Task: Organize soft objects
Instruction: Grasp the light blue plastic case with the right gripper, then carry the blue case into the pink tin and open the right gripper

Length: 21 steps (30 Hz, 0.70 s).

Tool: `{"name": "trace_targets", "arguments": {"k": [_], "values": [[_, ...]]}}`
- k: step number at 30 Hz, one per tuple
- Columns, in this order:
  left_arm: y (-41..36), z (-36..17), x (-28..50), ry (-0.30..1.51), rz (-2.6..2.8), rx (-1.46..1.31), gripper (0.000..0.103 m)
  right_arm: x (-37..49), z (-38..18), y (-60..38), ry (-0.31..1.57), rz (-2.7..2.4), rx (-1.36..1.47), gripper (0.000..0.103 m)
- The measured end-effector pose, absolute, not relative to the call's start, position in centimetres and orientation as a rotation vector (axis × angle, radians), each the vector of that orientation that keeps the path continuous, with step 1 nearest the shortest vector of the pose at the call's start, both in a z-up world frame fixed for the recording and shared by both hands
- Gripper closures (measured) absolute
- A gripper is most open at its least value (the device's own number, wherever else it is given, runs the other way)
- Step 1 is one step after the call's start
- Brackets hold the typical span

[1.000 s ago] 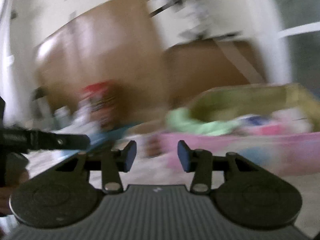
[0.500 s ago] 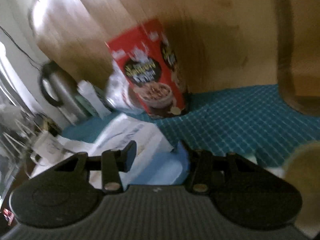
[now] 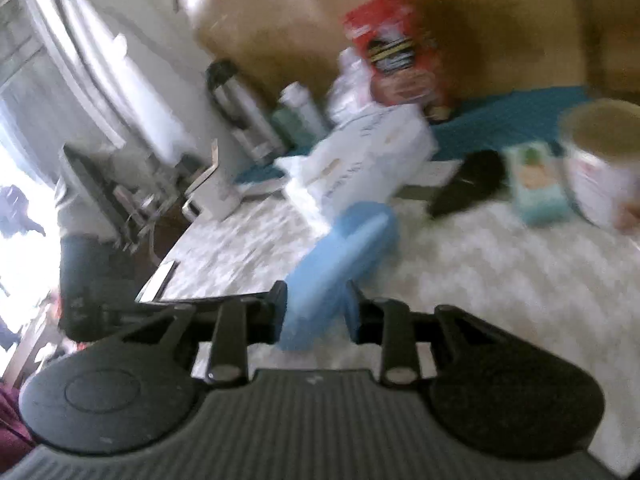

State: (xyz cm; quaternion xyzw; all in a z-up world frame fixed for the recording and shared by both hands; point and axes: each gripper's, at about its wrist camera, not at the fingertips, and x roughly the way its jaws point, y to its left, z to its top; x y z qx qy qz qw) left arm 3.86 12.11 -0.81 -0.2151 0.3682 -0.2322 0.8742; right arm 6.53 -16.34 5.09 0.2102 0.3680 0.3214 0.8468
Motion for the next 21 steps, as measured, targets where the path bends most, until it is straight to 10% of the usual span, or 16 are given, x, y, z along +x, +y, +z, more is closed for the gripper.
{"name": "trace_targets", "arguments": {"k": [11, 21], "values": [[6.2, -1.3, 4.3, 0.849, -0.611, -0.492, 0.042, 6.6, 4.6, -14.9, 0.688, 0.515, 0.379, 0.049], [5.5, 2.9, 3.9, 0.66, -0.617, -0.281, 0.003, 1.6, 4.0, -22.4, 0.551, 0.299, 0.403, 0.043]]}}
